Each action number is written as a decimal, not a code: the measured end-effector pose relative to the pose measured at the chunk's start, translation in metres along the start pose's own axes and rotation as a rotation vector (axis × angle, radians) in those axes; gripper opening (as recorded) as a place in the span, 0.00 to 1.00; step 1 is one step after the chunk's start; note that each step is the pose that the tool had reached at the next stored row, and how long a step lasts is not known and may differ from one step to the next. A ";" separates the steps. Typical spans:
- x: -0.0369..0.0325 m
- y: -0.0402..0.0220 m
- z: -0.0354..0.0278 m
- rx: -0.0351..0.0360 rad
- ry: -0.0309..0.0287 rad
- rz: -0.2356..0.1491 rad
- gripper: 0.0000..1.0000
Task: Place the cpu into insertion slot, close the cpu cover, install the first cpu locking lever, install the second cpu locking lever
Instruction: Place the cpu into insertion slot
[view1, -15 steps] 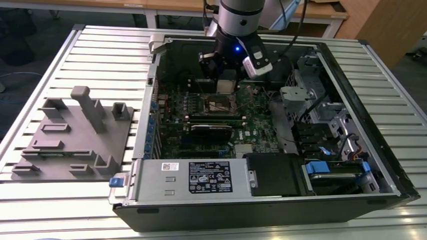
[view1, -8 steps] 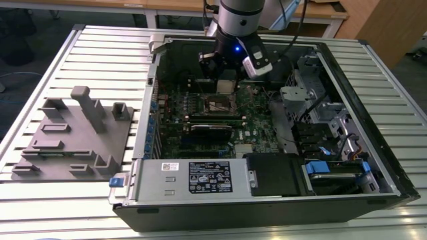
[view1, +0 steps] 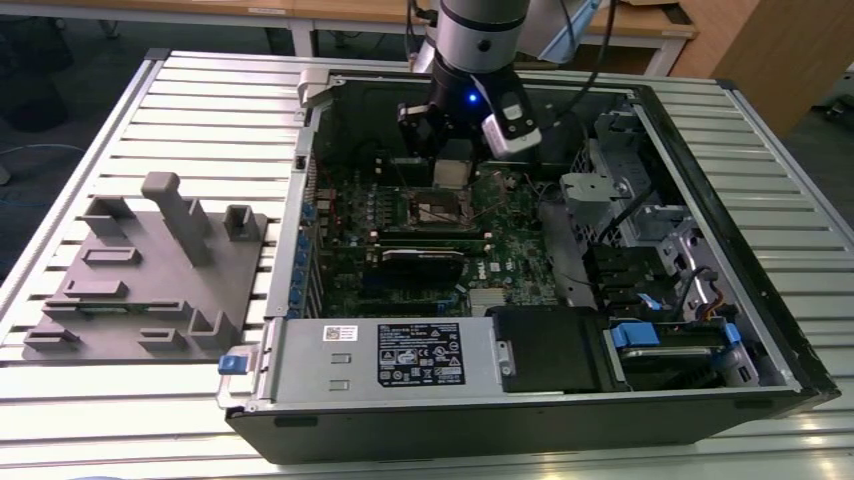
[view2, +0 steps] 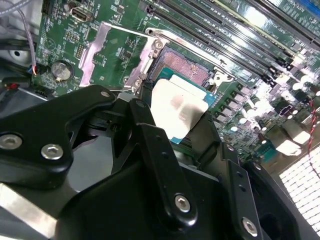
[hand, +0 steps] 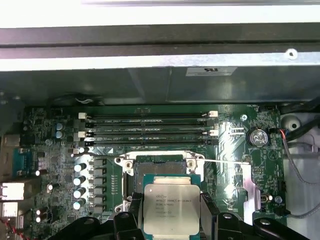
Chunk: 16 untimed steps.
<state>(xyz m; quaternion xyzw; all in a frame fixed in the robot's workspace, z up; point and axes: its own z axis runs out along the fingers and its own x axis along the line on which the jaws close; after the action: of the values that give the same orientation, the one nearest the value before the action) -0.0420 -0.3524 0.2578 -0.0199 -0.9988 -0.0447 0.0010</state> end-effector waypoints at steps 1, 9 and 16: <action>0.0000 0.0000 0.0001 -0.0001 -0.0008 0.008 0.54; 0.0000 0.0000 0.0003 -0.0003 -0.0072 0.081 0.54; 0.0000 0.0000 0.0005 -0.0006 -0.0128 0.142 0.54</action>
<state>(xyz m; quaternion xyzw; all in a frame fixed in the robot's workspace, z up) -0.0419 -0.3524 0.2572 -0.0912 -0.9948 -0.0446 -0.0022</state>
